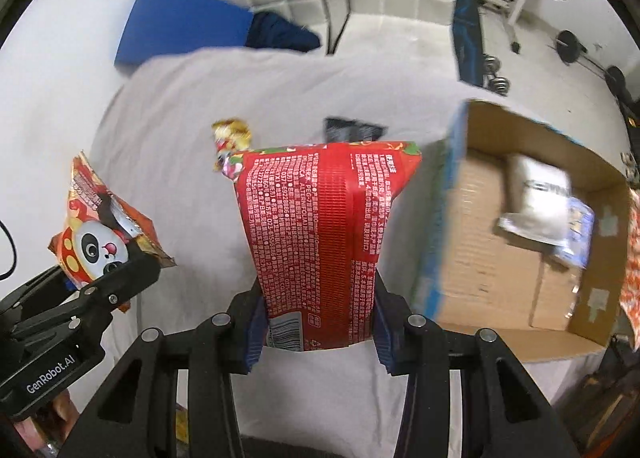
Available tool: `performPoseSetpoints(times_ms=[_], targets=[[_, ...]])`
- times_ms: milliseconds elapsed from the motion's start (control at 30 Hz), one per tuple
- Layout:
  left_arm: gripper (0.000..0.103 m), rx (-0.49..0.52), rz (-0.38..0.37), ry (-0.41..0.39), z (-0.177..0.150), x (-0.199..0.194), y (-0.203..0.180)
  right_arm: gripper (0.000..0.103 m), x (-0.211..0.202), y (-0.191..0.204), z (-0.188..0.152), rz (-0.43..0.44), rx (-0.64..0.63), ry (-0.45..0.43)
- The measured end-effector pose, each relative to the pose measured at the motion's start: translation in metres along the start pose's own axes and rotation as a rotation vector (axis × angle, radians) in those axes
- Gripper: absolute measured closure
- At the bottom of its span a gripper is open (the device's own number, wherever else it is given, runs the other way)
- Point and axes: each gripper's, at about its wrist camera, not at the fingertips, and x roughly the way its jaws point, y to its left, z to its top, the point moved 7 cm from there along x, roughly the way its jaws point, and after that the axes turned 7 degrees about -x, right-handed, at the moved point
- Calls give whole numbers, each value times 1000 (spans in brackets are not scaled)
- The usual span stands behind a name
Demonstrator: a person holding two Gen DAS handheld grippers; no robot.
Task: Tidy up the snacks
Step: 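Carry the red packet and orange panda packet over the box, then open both tools to release the packets into the box and withdraw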
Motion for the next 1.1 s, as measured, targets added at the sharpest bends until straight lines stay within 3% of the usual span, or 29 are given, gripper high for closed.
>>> performPoseSetpoints(times_ms=[200, 400, 533, 800, 1100], targets=[[61, 33, -131, 50, -7, 7, -86, 56, -46, -72, -23, -17, 95, -59], [61, 27, -254, 145, -13, 35, -172, 57, -71, -167, -63, -75, 209, -55], [61, 11, -275, 174, -8, 57, -214, 56, -66, -230, -89, -114, 276, -23], [61, -119, -305, 257, 6, 118, -254, 56, -24, -316, -116, -127, 346, 61], [60, -210, -246, 310, 21, 183, -257, 56, 41, -353, -126, -123, 338, 166]])
